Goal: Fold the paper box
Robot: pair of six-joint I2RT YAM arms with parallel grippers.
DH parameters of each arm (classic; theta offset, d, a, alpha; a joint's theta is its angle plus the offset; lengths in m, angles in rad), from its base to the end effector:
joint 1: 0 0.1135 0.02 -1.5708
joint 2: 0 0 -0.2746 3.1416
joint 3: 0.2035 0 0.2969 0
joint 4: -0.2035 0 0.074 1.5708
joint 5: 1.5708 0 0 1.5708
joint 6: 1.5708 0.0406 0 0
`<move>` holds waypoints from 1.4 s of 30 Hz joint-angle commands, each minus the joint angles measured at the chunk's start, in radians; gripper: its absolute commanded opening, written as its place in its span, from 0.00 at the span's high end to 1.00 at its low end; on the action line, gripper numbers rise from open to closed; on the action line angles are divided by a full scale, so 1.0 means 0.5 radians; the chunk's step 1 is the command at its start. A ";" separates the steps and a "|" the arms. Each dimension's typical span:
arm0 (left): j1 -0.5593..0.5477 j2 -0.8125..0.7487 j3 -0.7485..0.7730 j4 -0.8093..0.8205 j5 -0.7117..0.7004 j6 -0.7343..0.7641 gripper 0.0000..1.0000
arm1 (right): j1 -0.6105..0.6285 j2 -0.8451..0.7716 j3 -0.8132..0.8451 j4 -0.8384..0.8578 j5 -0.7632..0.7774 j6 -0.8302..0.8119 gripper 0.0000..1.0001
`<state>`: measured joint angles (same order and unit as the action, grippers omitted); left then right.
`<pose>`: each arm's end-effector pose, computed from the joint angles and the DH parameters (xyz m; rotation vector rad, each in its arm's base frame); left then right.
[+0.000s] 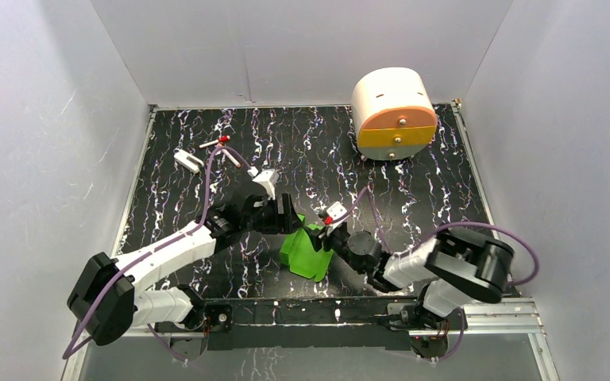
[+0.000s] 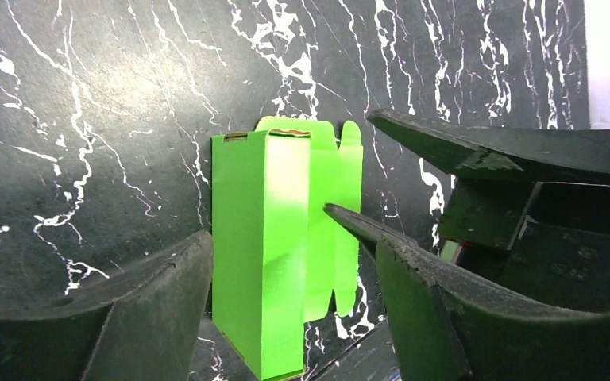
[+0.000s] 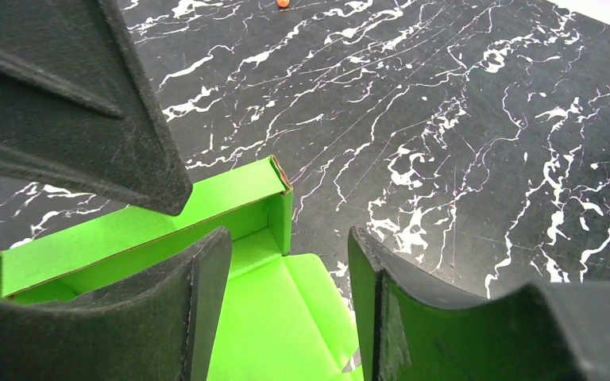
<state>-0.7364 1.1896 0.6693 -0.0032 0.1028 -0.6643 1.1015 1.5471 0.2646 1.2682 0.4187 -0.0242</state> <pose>0.2188 -0.2039 0.2187 0.1470 2.2330 -0.9204 0.1345 0.2287 0.1247 -0.5607 1.5060 0.5085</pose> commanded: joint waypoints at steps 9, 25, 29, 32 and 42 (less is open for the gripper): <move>-0.006 0.186 0.346 -0.631 0.012 0.262 0.26 | -0.006 -1.045 0.139 -1.841 0.210 0.749 0.14; -0.004 0.313 0.303 -0.346 0.175 0.191 0.36 | -0.014 -1.263 0.441 -2.716 0.215 1.464 0.03; -0.005 0.330 0.228 -0.236 0.186 0.156 0.44 | -0.030 -1.213 0.478 -2.744 0.200 1.549 0.03; -0.006 0.326 0.210 -0.221 0.159 0.155 0.50 | -0.055 -1.144 0.513 -2.739 0.145 1.558 0.03; 0.003 0.108 -0.018 -0.046 -0.029 0.054 0.66 | -0.377 -0.946 0.546 -2.502 -0.420 1.579 0.06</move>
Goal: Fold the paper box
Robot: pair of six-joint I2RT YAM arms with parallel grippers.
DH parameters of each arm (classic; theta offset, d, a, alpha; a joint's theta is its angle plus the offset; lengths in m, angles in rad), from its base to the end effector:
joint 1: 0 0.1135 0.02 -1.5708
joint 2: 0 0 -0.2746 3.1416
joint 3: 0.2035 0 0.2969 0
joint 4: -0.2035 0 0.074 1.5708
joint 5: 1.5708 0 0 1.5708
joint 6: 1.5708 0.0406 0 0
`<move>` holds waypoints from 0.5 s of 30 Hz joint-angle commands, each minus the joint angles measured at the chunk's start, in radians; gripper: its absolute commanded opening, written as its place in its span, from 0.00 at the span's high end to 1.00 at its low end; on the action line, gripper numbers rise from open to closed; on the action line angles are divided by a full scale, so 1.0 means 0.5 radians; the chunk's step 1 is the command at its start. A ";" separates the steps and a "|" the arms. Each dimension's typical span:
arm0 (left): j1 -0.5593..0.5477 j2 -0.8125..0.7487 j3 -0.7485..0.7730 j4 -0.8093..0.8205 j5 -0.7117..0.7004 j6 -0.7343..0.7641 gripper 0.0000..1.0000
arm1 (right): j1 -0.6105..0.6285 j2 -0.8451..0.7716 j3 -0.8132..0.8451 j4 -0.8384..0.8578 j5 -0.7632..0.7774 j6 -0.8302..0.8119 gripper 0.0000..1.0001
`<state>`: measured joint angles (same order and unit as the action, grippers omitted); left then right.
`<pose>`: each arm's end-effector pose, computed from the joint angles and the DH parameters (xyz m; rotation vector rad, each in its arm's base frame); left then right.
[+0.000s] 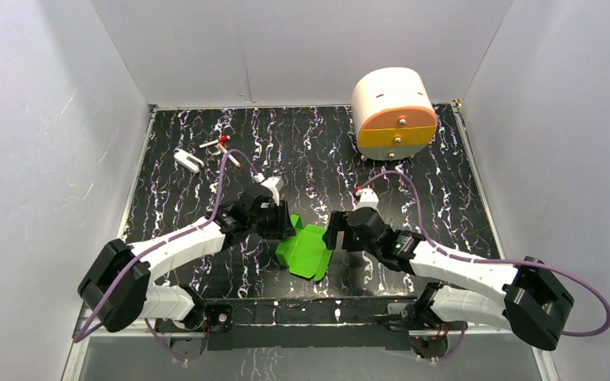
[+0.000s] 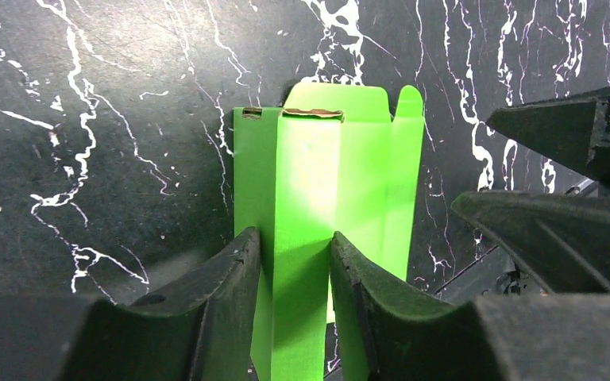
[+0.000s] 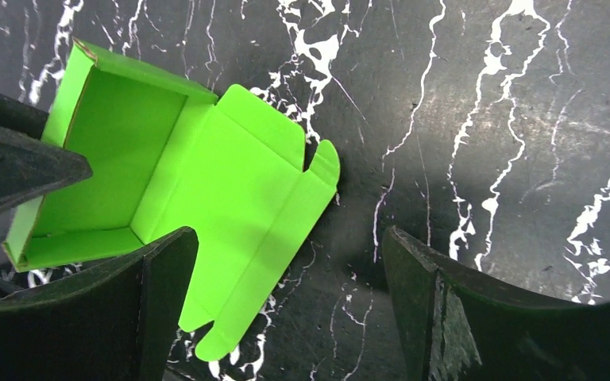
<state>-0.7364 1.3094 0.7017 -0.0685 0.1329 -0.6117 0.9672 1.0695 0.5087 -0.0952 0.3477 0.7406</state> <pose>0.2269 -0.2129 0.1905 0.2249 2.3789 -0.8393 0.1562 0.2021 0.1821 -0.0606 2.2401 0.5708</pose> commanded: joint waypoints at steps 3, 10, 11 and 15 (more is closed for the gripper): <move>0.011 -0.187 -0.169 0.170 -0.133 -0.116 0.68 | -0.197 0.039 0.033 0.328 -0.432 0.086 0.08; 0.019 -0.333 -0.341 0.345 -0.198 -0.245 0.69 | -0.282 0.176 0.100 0.315 -0.601 0.125 0.18; 0.019 -0.341 -0.343 0.340 -0.213 -0.248 0.69 | -0.285 0.200 0.109 0.303 -0.607 0.130 0.21; 0.022 -0.370 -0.370 0.361 -0.224 -0.268 0.69 | -0.290 0.287 0.145 0.289 -0.673 0.151 0.30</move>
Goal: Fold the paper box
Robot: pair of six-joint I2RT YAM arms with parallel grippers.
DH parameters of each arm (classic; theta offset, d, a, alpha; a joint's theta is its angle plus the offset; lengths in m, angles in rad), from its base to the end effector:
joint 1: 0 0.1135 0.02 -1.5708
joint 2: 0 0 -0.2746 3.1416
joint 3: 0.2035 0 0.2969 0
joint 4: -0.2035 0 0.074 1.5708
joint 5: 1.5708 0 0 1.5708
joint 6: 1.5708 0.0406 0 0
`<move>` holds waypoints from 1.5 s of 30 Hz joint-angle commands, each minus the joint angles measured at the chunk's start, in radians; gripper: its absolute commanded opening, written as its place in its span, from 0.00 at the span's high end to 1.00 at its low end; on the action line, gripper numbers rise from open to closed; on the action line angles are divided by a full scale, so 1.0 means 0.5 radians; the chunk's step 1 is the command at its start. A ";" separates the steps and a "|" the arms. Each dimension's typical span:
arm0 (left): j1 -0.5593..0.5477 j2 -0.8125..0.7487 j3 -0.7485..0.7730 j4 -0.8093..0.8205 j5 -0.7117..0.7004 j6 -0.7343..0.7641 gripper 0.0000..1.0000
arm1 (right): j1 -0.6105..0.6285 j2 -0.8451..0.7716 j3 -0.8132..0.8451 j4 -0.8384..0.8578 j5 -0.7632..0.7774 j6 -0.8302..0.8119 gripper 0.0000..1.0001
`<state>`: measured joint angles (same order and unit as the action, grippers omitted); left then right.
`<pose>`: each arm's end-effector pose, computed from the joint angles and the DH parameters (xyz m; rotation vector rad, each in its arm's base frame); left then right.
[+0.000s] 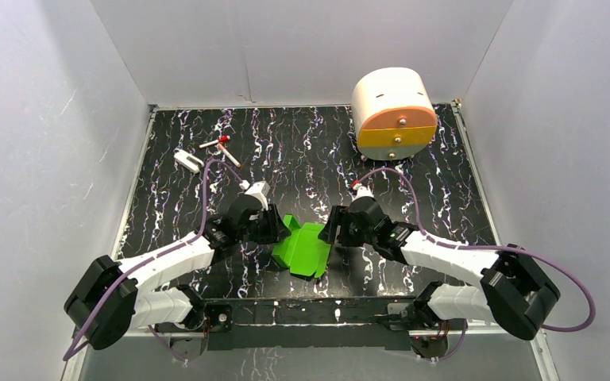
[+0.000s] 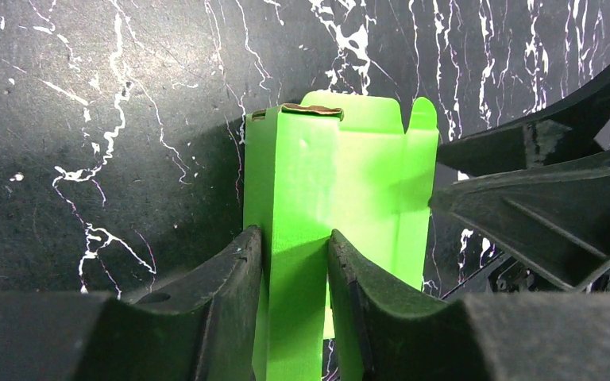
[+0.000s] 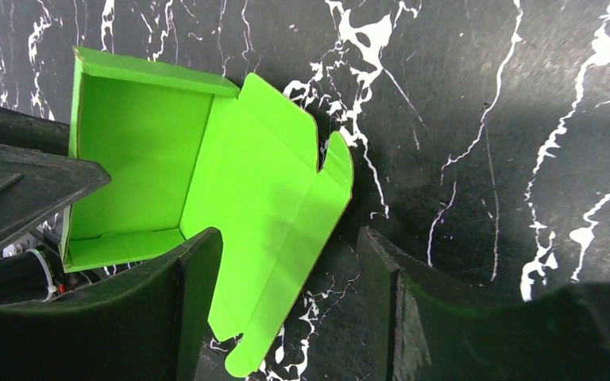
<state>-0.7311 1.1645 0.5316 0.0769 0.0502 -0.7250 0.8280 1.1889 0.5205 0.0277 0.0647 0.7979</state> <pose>0.2061 -0.1876 0.1817 0.0385 2.2653 -0.8805 0.1878 0.2007 0.1668 0.0028 2.3378 0.7999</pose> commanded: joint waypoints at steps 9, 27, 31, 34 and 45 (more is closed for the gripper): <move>0.016 -0.142 -0.113 0.149 -0.073 -0.128 0.69 | -0.013 0.164 0.143 0.127 -0.261 0.039 0.62; 0.019 -0.539 0.249 -0.664 -0.501 0.143 0.23 | -0.138 0.505 1.132 -0.856 -0.138 -0.981 1.00; 0.018 -0.650 0.412 -0.935 -0.583 0.272 0.17 | -0.157 0.697 1.514 -1.229 -0.139 -1.401 1.00; 0.017 -0.696 0.520 -1.133 -0.742 0.414 0.11 | -0.164 0.827 1.740 -1.418 -0.165 -1.692 1.00; 0.180 -0.890 0.405 -1.068 -1.018 0.816 0.07 | -0.183 1.416 2.593 -2.089 -0.602 -2.567 1.00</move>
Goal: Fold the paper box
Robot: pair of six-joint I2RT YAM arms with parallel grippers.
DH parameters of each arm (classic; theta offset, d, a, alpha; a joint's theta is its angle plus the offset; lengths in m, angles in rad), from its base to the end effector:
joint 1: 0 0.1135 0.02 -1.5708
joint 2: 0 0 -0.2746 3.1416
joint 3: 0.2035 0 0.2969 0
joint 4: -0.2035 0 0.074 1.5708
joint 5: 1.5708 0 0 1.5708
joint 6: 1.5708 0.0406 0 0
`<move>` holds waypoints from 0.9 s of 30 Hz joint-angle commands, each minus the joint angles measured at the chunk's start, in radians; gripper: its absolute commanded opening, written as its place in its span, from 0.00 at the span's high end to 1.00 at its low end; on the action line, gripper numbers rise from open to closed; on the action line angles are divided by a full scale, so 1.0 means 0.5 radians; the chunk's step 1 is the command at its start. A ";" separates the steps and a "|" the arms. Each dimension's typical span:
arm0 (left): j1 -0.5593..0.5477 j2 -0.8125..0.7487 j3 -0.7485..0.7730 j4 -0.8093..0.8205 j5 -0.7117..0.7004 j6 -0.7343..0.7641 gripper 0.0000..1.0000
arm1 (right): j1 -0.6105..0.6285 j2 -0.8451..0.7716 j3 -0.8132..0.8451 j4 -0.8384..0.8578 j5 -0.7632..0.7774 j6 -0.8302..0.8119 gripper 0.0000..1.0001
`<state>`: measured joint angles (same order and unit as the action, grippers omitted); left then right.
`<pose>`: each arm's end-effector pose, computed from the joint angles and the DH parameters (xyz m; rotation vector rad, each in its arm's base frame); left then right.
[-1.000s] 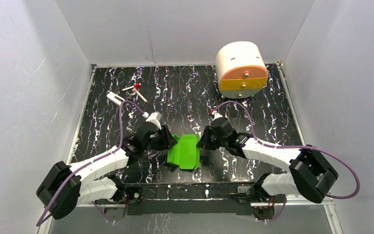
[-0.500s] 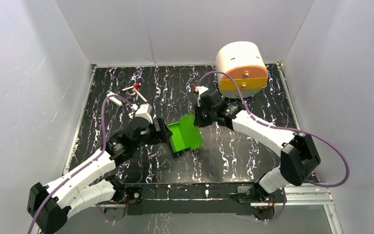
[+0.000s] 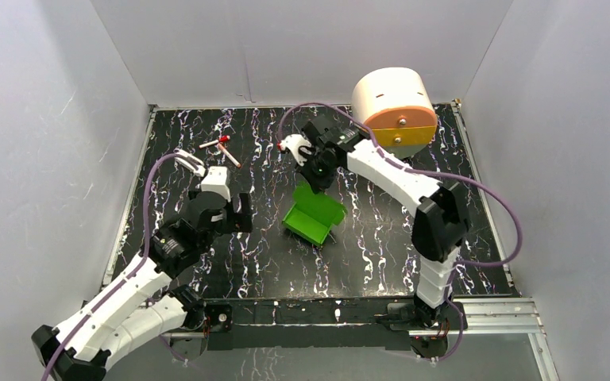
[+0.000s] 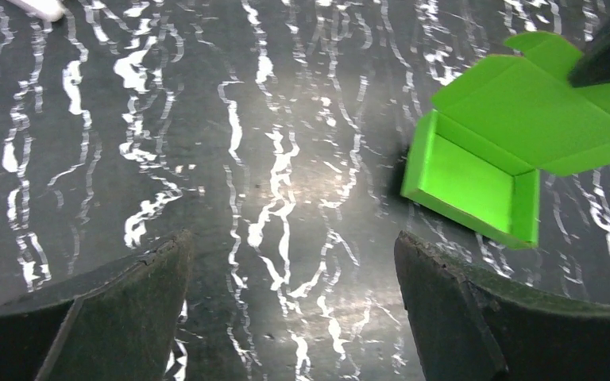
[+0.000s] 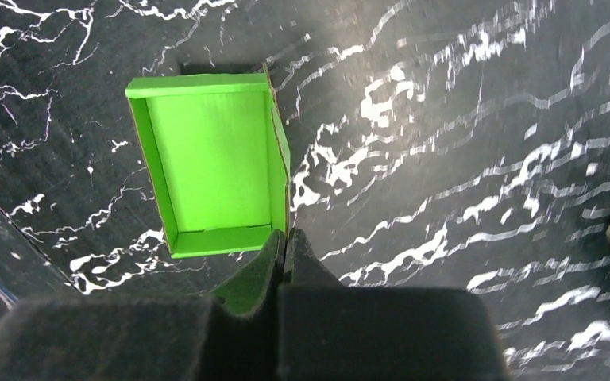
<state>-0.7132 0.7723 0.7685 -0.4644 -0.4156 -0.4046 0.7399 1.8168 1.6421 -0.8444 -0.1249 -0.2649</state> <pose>0.1722 -0.1273 0.3139 0.0510 2.0078 -0.2934 0.3242 0.3028 0.2911 -1.2995 2.2692 0.3330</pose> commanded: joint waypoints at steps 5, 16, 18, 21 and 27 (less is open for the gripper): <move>0.423 -0.195 -0.130 0.091 0.098 0.181 0.07 | -0.003 0.445 0.705 -0.519 -0.297 -0.553 0.99; 0.448 -0.193 -0.164 0.128 0.121 0.209 0.07 | 0.194 0.597 0.976 -0.570 -0.067 -0.565 0.66; 0.451 -0.178 -0.169 0.136 0.143 0.218 0.07 | 0.199 0.530 0.933 -0.533 -0.036 -0.520 0.58; 0.451 -0.148 -0.167 0.160 0.205 0.232 0.07 | 0.198 0.345 0.721 -0.363 -0.009 -0.431 0.45; 0.451 0.026 -0.107 0.256 0.451 0.284 0.08 | 0.198 -0.170 0.057 -0.340 -0.009 -0.422 0.44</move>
<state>-0.4927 0.7349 0.6945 -0.3782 -0.2848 -0.2993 0.8444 1.9293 1.8191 -1.0252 -0.1368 -0.4908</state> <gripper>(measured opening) 0.923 0.559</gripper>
